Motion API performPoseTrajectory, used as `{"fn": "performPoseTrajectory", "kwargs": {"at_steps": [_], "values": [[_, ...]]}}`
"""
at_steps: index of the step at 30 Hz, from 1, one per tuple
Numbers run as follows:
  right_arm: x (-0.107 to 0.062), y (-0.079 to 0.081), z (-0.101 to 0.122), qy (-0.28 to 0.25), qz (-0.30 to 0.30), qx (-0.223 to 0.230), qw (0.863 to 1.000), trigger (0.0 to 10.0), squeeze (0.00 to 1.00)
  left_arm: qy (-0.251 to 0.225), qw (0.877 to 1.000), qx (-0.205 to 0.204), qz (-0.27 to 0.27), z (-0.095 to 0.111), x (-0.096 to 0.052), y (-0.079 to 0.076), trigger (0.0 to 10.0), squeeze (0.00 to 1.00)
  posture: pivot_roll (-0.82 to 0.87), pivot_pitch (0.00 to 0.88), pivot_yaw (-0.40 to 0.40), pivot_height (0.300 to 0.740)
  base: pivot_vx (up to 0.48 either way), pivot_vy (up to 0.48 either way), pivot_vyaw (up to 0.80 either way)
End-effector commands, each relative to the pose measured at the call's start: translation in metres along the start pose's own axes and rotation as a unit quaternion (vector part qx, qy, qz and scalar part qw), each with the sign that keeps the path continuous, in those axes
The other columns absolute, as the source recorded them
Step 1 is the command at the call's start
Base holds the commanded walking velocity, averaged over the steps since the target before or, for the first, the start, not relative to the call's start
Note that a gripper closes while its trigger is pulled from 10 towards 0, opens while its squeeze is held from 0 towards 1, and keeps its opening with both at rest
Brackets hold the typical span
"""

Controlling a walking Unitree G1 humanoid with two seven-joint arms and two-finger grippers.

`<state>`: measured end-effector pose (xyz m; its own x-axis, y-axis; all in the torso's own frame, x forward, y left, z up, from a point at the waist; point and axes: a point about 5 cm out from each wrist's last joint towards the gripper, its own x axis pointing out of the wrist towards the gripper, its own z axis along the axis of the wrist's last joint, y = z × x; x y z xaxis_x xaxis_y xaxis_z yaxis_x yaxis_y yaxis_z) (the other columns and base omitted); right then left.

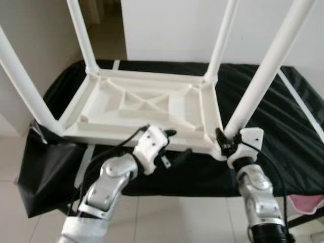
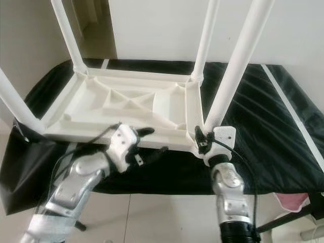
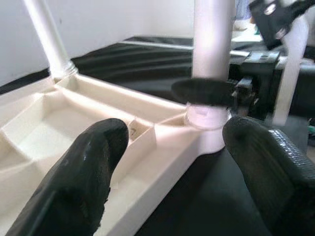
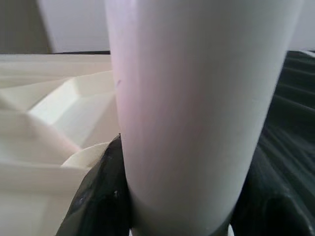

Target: Building children table

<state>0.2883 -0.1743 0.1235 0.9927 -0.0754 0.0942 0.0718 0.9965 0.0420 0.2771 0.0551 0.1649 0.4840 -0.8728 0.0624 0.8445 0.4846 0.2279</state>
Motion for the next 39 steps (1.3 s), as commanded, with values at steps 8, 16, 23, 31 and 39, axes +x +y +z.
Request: {"fn": "performPoseTrajectory", "kwargs": {"at_steps": [8, 16, 23, 31, 39], "values": [[-0.016, 0.000, -0.036, 0.087, -0.129, 0.029, 0.987, 10.0, 0.00, -0.010, 0.998, -0.023, 0.056, -0.004, 0.006, 0.005, 10.0, 0.00, -0.07, 0.026, 0.023, 0.740, 0.000, 0.000, 0.00], [-0.018, -0.010, -0.031, 0.082, -0.163, 0.013, 0.983, 10.0, 0.00, -0.014, 0.998, -0.024, 0.054, -0.005, 0.007, 0.008, 10.0, 0.00, -0.08, 0.031, 0.010, 0.740, 0.000, 0.000, 0.00], [-0.018, -0.020, -0.026, 0.075, -0.156, 0.000, 0.985, 10.0, 0.20, -0.024, 0.998, -0.029, 0.048, -0.003, 0.008, 0.004, 10.0, 0.00, -0.08, 0.038, 0.011, 0.740, 0.000, 0.000, 0.00], [-0.016, -0.016, -0.016, 0.044, -0.087, 0.003, 0.995, 10.0, 1.00, -0.027, 0.998, -0.034, 0.045, -0.003, 0.008, 0.001, 10.0, 0.00, -0.07, 0.037, -0.004, 0.740, 0.000, 0.000, 0.00], [-0.012, -0.018, -0.007, 0.033, 0.023, -0.003, 0.999, 10.0, 0.00, -0.031, 0.997, -0.038, 0.051, -0.003, 0.009, -0.002, 10.0, 0.00, -0.05, 0.031, -0.034, 0.740, 0.000, 0.000, 0.00]]}}
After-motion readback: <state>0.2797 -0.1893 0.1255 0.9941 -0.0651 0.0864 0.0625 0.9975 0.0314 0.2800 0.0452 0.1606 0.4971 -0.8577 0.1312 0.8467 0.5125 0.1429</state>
